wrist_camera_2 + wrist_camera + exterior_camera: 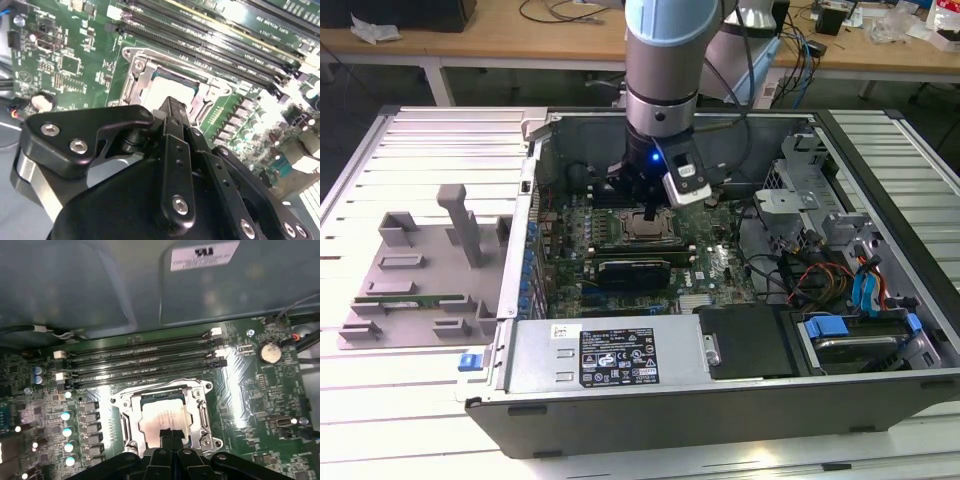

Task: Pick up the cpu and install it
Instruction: 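Install the second cpu locking lever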

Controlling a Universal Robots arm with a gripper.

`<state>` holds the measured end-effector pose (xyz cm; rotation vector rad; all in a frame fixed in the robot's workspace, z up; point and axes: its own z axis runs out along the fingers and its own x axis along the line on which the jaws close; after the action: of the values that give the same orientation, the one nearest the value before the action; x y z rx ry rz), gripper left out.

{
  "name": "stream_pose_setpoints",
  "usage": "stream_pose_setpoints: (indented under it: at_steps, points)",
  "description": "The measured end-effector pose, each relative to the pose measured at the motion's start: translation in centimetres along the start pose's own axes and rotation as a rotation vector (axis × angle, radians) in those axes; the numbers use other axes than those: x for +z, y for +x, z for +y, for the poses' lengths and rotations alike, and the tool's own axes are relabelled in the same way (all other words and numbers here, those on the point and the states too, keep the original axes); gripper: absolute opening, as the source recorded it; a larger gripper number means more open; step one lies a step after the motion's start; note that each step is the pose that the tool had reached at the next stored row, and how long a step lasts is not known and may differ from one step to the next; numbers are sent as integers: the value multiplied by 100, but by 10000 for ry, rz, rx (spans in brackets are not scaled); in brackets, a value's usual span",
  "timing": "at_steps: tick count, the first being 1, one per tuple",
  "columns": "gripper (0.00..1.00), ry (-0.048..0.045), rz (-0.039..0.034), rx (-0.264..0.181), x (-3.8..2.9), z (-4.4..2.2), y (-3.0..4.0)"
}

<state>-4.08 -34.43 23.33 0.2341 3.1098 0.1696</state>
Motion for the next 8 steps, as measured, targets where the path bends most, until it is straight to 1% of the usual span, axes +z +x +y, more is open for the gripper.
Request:
stream_pose_setpoints:
  at_steps: [2, 8]
  points:
    - [11, 14, -2, -1, -25, 9, -1]
    - [11, 22, -3, 0, -25, 9, 0]
